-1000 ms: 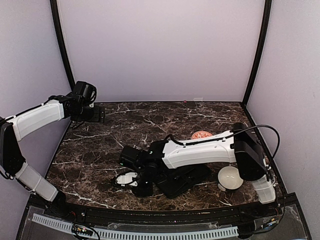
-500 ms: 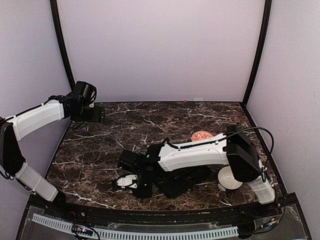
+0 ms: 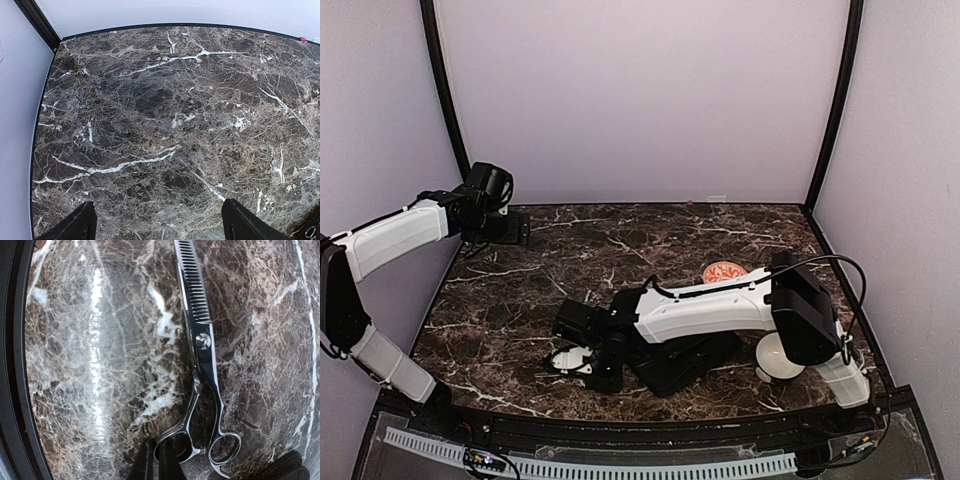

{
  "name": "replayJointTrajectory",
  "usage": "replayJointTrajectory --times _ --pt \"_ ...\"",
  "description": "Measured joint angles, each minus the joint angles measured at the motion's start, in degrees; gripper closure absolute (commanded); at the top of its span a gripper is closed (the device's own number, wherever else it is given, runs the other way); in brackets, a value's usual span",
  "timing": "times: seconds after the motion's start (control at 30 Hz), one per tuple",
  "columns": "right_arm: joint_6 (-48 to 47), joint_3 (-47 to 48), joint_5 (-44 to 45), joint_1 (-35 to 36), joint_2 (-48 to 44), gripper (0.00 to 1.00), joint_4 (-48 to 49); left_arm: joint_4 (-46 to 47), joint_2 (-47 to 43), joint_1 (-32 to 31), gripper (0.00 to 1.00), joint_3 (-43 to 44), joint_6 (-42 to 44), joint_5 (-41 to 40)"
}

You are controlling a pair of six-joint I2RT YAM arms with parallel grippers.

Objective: Sort the hair-cutting tools

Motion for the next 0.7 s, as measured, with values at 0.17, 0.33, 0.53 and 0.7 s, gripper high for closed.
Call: replayJointTrajectory --times 0.17,0.33,0.53,0.7 --pt "-1.57 1.01 2.32 0.04 0.28 1.00 -0.83 0.00 0.00 0.00 0.11 0.00 0.04 -0.02" --pt "-3.80 1.20 3.98 -0.07 -0.07 1.00 -1.73 0.04 0.00 0.00 0.11 0.00 0.57 -0.31" --pt "-6.05 1.16 3.96 -1.40 -5.55 1.00 -3.21 0.76 -0.31 0.00 0.13 -0.33 1.99 -1.20" --pt "-6.99 -1.73 3.48 -5.38 -15.32 1.00 -2.82 1.88 -2.58 -0.04 0.17 -1.70 2.99 1.62"
